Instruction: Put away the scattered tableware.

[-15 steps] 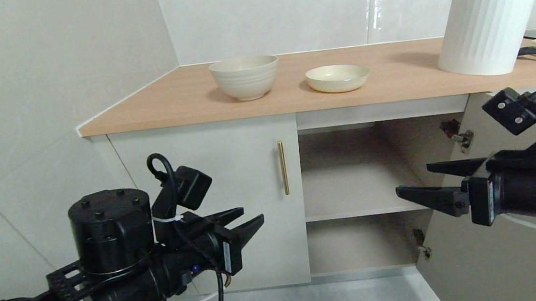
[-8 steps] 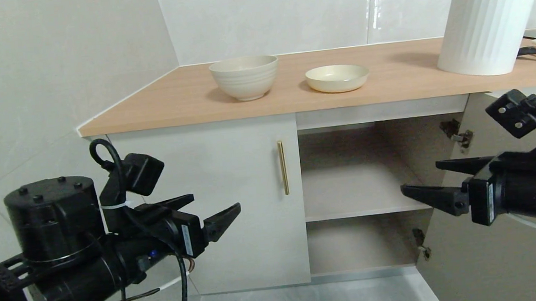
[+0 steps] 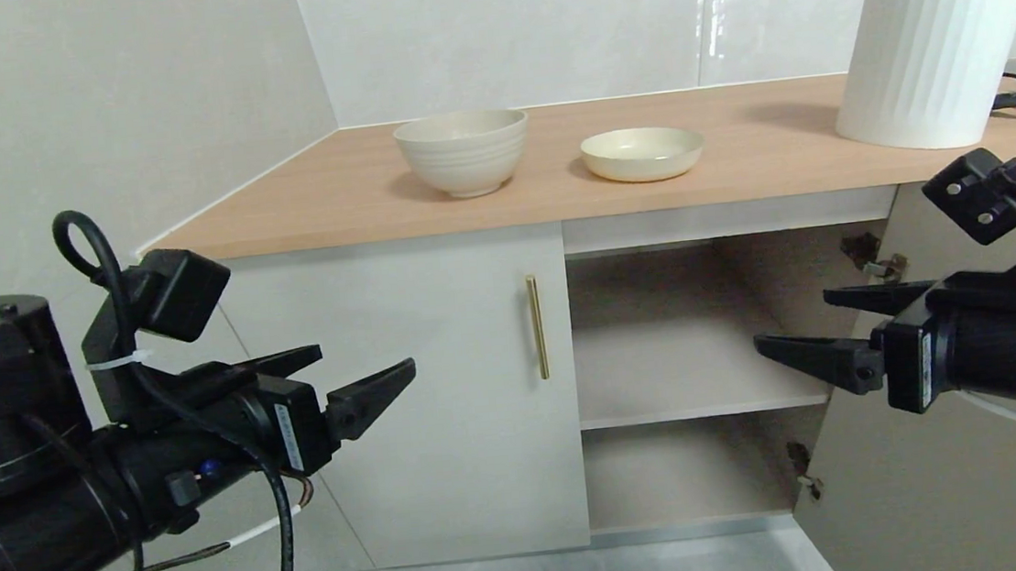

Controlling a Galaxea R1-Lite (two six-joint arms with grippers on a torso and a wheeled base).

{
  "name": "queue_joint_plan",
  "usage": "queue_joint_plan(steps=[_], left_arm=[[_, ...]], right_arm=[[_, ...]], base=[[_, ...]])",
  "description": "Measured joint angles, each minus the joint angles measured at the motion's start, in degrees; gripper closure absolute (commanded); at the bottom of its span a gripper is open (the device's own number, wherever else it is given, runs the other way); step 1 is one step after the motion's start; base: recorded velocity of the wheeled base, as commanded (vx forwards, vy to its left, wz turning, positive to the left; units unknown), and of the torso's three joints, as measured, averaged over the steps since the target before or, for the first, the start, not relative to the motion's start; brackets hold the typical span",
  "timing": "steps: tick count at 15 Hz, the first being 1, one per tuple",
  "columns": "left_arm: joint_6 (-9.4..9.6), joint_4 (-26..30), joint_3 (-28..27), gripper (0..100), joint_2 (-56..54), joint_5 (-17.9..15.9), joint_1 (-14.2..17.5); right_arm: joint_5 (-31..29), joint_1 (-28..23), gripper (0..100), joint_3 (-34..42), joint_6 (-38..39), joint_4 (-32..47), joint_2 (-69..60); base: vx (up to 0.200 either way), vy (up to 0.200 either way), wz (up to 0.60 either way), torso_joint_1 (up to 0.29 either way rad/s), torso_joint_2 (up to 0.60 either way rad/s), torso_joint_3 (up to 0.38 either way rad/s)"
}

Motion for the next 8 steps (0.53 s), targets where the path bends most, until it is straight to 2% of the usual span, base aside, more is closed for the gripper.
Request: queue_joint_plan(steps=[3,8], left_arm=[[0.00,0.0,-0.2,0,-0.8,0.0,0.0],[0.30,0.8,-0.6,0,-4.3,-0.1,0.0]], right_arm=[[-0.1,0.2,0,-0.2,0.0,0.1,-0.1],[-2.1,1.1,0,-1.7,1.6,0.0,-0.9]], base=[[0.200,0.000,0.00,0.005,0.00,-0.002],[0.000,0.000,0.00,0.000,0.00,0.000]])
